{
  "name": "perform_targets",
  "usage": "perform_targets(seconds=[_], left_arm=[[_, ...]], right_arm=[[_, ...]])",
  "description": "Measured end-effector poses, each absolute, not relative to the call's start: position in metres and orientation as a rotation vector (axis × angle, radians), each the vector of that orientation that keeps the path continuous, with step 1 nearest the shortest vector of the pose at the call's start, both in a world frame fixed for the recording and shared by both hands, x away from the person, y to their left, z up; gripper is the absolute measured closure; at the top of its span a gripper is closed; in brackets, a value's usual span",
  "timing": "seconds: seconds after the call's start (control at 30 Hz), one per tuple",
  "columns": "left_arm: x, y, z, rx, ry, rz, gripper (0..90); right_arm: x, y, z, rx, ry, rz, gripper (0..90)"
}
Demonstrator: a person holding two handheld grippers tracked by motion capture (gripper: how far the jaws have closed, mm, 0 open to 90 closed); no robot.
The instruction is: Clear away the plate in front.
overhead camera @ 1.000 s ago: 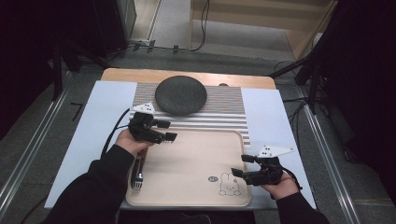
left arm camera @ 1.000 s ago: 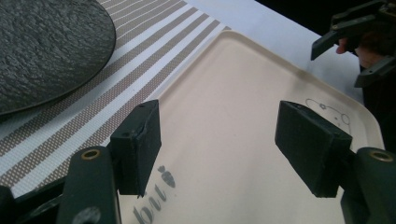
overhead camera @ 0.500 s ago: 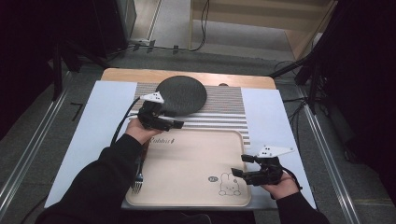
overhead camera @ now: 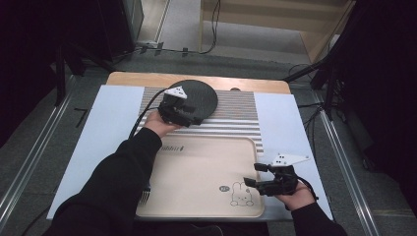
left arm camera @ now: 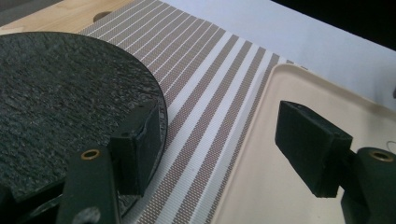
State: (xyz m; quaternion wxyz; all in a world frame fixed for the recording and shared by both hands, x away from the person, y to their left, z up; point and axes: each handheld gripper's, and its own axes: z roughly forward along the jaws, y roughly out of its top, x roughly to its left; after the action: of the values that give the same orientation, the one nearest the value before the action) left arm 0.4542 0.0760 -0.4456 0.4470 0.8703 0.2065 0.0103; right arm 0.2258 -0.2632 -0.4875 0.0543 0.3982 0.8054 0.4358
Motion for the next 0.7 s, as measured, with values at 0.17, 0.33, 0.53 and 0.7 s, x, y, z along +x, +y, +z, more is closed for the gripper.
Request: perform_targets(seconds=[0.17, 0.33, 0.53, 0.7], left_arm=[[0.456, 0.071, -0.448, 2.185, 0.422, 0.123, 31.7], [0.453, 0.067, -0.448, 2.252, 0.292, 0.251, 31.9], [0.45, 0.067, -0.445, 2.293, 0.144, 0.46, 35.1], [0.447, 0.067, -0.448, 2.284, 0.032, 0.578, 38.6]], right_arm=[[0.226, -0.264, -0.487, 1.208, 2.445, 1.327, 25.0], [0.225, -0.265, -0.487, 1.209, 2.445, 1.328, 25.0], [0.224, -0.264, -0.487, 1.2, 2.441, 1.329, 25.0], [0.225, -0.265, -0.487, 1.213, 2.439, 1.329, 25.0]])
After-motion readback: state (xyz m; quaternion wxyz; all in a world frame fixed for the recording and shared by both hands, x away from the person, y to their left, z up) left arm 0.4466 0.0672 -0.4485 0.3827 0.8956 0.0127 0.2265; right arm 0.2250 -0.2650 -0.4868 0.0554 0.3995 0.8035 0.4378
